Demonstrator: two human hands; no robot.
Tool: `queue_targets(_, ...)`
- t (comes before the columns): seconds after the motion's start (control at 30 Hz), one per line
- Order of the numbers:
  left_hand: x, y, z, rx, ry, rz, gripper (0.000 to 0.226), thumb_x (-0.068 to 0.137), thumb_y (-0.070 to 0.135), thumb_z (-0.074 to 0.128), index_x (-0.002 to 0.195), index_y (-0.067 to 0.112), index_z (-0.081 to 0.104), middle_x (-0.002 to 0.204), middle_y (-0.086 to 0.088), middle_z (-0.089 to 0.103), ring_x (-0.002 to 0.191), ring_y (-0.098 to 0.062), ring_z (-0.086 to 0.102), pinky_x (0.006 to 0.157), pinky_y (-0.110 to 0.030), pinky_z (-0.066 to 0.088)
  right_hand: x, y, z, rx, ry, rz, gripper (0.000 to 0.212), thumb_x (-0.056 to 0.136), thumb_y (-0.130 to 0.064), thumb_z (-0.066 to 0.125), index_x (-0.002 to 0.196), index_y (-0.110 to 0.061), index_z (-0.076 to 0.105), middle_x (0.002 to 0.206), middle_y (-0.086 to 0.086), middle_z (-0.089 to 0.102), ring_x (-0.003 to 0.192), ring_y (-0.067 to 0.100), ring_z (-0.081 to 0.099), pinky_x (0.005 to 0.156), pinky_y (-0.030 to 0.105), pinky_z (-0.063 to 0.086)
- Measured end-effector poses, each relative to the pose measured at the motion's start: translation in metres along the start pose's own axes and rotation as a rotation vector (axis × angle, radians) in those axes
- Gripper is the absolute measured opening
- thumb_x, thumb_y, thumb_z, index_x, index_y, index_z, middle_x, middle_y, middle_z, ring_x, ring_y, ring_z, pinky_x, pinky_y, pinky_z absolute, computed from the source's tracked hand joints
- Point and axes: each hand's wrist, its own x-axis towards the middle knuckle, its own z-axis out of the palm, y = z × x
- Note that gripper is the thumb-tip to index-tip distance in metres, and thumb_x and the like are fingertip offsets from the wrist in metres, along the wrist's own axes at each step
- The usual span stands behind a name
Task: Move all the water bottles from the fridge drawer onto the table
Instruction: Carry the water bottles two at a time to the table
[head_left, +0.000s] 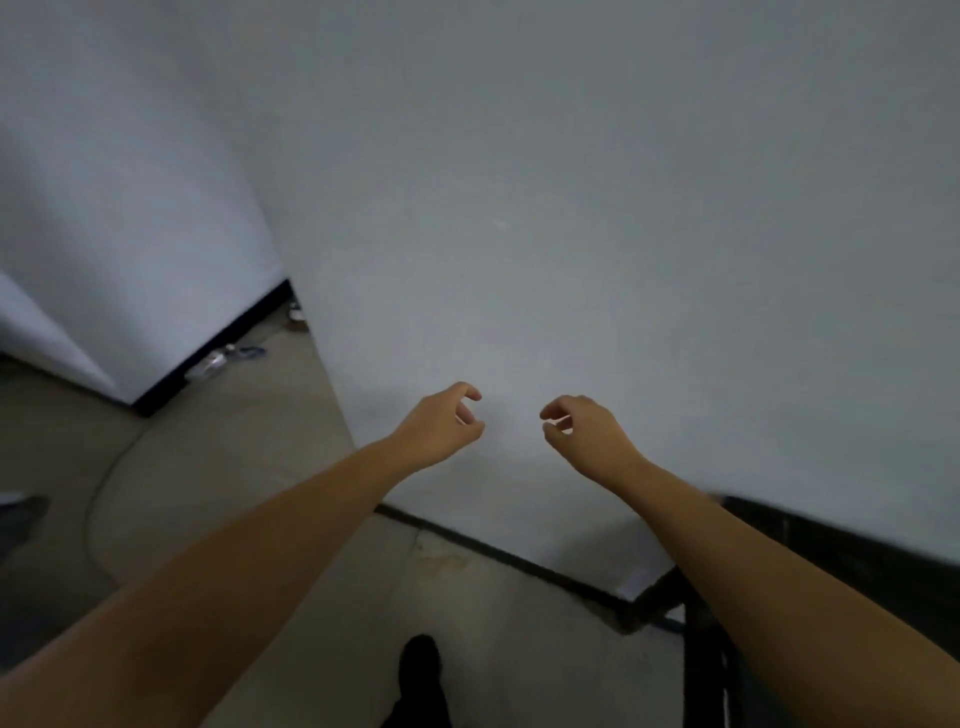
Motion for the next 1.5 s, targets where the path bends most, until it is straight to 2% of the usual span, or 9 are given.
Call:
queue_targets(0.3,-0.171,-0.12,-0.091,-0.077,0.418,-0.355,0.035,0.088,0.013,0.061,0.122,0.009,0.053,0.09,0.0,0.054,0.077,-0.013,0.052,0.058,-0.016,0.04,-0.001,-0.179,0.121,-0.035,-0.31,-0.439,0.025,0.092,-0.02,0.053,0.113,-0.01,0.062,0.116,0.007,0.059,0.102,0.02,0.059,0.083,0.025,0.044)
queue_targets(0.57,-0.361,-0.206,-0.158,-0.1,0.672,-0.66,0.041,0.089,0.022,0.061,0.128,0.017,0.049,0.105,-0.002,0.06,0.092,-0.017,0.06,0.081,-0.029,0.051,-0.064,-0.349,0.25,-0.022,-0.522,-0.733,0.022,0.09,-0.017,0.055,0.108,-0.008,0.066,0.109,0.013,0.065,0.095,0.026,0.062,0.079,0.027,0.045)
queue_targets(0.7,-0.442,-0.242,-0.177,-0.126,0.759,-0.774,0.039,0.089,0.025,0.061,0.126,0.018,0.05,0.107,-0.002,0.061,0.08,-0.012,0.058,0.063,-0.021,0.048,-0.11,-0.416,0.299,-0.019,-0.617,-0.854,0.021,0.092,-0.02,0.055,0.107,-0.007,0.064,0.108,0.012,0.062,0.097,0.025,0.061,0.082,0.03,0.047)
queue_targets(0.83,-0.508,-0.267,-0.177,-0.18,0.866,-0.902,0.039,0.089,0.026,0.06,0.126,0.02,0.049,0.1,0.002,0.06,0.088,-0.017,0.062,0.068,-0.028,0.054,-0.148,-0.469,0.337,-0.087,-0.72,-0.985,0.018,0.092,-0.024,0.054,0.106,-0.015,0.062,0.108,0.007,0.058,0.099,0.023,0.06,0.083,0.033,0.051)
queue_targets(0.93,-0.554,-0.277,-0.17,-0.215,0.934,-0.993,0.04,0.09,0.024,0.06,0.128,0.017,0.048,0.103,-0.001,0.061,0.091,-0.017,0.062,0.071,-0.025,0.051,-0.175,-0.504,0.364,-0.146,-0.799,-1.081,0.022,0.093,-0.022,0.054,0.112,-0.013,0.061,0.109,0.004,0.054,0.101,0.02,0.058,0.082,0.027,0.046)
queue_targets(1.17,-0.674,-0.301,-0.146,-0.301,1.164,-1.254,0.041,0.09,0.022,0.06,0.128,0.011,0.051,0.111,-0.011,0.064,0.091,-0.018,0.059,0.076,-0.024,0.043,-0.261,-0.59,0.442,-0.211,-1.037,-1.328,0.019,0.091,-0.021,0.057,0.108,-0.014,0.063,0.109,0.007,0.055,0.097,0.024,0.059,0.091,0.039,0.051)
queue_targets(1.3,-0.737,-0.304,-0.131,-0.333,1.358,-1.456,0.04,0.089,0.023,0.06,0.126,0.01,0.052,0.111,-0.012,0.064,0.093,-0.021,0.06,0.076,-0.024,0.043,-0.325,-0.647,0.491,-0.26,-1.2,-1.557,0.019,0.093,-0.02,0.054,0.108,-0.012,0.063,0.113,0.01,0.062,0.099,0.025,0.06,0.087,0.031,0.047)
queue_targets(1.4,-0.771,-0.297,-0.118,-0.386,1.471,-1.571,0.039,0.089,0.024,0.06,0.125,0.011,0.052,0.112,-0.011,0.063,0.098,-0.022,0.061,0.076,-0.023,0.042,-0.373,-0.677,0.512,-0.305,-1.268,-1.672,0.027,0.094,-0.019,0.051,0.117,-0.009,0.06,0.115,0.01,0.064,0.107,0.027,0.059,0.09,0.031,0.045)
queue_targets(1.5,-0.798,-0.283,-0.096,-0.45,1.616,-1.682,0.041,0.09,0.025,0.059,0.127,0.011,0.05,0.113,-0.01,0.06,0.095,-0.022,0.059,0.076,-0.025,0.044,-0.425,-0.692,0.527,-0.301,-1.368,-1.843,0.024,0.093,-0.014,0.052,0.112,-0.004,0.063,0.113,0.013,0.064,0.108,0.028,0.059,0.091,0.031,0.043)
